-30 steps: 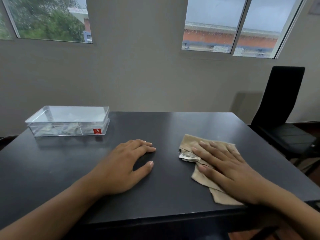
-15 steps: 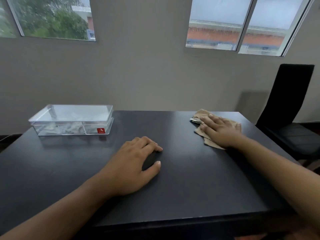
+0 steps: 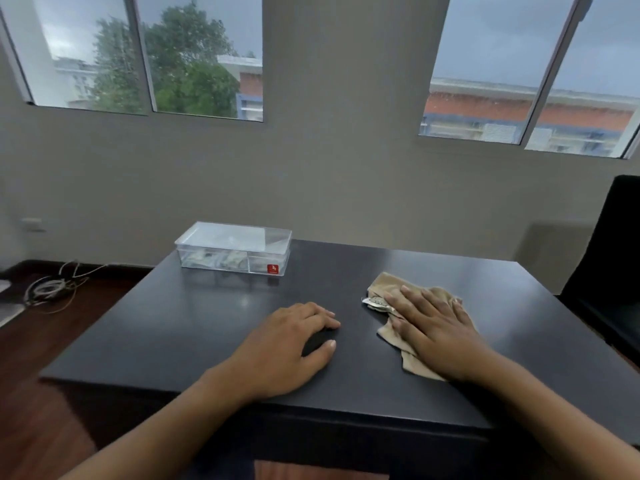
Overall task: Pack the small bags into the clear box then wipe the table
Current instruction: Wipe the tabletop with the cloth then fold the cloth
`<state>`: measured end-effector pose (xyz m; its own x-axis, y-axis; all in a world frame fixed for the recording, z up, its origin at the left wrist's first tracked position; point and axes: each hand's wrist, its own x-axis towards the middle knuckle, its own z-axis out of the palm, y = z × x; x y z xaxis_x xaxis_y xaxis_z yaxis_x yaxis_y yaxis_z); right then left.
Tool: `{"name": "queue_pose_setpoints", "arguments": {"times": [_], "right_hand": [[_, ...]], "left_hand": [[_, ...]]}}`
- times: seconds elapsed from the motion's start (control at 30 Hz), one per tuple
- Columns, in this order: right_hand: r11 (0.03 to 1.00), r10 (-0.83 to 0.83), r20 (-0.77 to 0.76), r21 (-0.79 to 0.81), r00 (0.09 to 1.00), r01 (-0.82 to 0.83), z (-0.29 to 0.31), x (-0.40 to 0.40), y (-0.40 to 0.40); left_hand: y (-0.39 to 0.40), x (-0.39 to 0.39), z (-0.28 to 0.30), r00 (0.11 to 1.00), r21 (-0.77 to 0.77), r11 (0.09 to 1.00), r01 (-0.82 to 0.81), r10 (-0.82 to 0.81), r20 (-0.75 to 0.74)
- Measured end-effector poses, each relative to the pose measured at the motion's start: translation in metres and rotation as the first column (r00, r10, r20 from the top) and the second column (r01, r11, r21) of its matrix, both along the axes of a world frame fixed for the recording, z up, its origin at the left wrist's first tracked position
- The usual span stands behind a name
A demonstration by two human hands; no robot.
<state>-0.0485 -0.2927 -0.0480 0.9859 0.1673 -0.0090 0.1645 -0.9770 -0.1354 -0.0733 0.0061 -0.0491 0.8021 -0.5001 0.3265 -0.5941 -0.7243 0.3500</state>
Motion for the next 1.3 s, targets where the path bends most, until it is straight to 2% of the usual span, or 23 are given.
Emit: {"name": "queue_pose_setpoints", "arguments": {"times": [0.17,0.37,0.6,0.73,0.8,0.87,1.03,1.17,1.3], "right_hand": [[0.996,0.088,0.014,-0.005,0.996,-0.088,-0.001,-0.025,0.041],[0.971,0.238,0.053,0.007,0.970,-0.239,0.001,-0.023,0.132],[0.901,0.431,0.072,0.009,0.899,-0.433,0.000,-0.027,0.257],[0.862,0.505,0.100,-0.001,0.858,-0.507,-0.003,-0.041,0.275],[0.841,0.535,0.106,0.024,0.838,-0.540,-0.003,-0.044,0.268],[0.821,0.563,0.105,0.049,0.820,-0.569,-0.002,-0.047,0.258],[0.787,0.602,0.125,0.078,0.789,-0.613,-0.001,-0.057,0.225],[0.808,0.577,0.087,0.086,0.812,-0.583,0.001,-0.066,0.190],[0.847,0.519,0.042,0.104,0.854,-0.521,0.004,-0.070,0.149]], "left_hand": [[0.075,-0.019,0.000,0.996,-0.005,0.997,-0.078,0.078,-0.033],[0.161,-0.020,-0.002,0.932,-0.052,0.930,-0.363,0.361,-0.043],[0.172,-0.013,-0.010,0.813,-0.314,0.762,-0.567,0.579,-0.064],[0.169,-0.016,-0.004,0.792,-0.435,0.679,-0.592,0.589,-0.159],[0.168,-0.017,-0.001,0.804,-0.395,0.704,-0.590,0.558,-0.207],[0.165,-0.018,0.002,0.815,-0.285,0.763,-0.580,0.534,-0.227],[0.154,-0.021,0.008,0.827,-0.060,0.837,-0.544,0.524,-0.203],[0.138,-0.023,0.013,0.850,0.118,0.882,-0.456,0.471,-0.237],[0.113,-0.024,0.013,0.893,0.179,0.921,-0.347,0.383,-0.238]]}}
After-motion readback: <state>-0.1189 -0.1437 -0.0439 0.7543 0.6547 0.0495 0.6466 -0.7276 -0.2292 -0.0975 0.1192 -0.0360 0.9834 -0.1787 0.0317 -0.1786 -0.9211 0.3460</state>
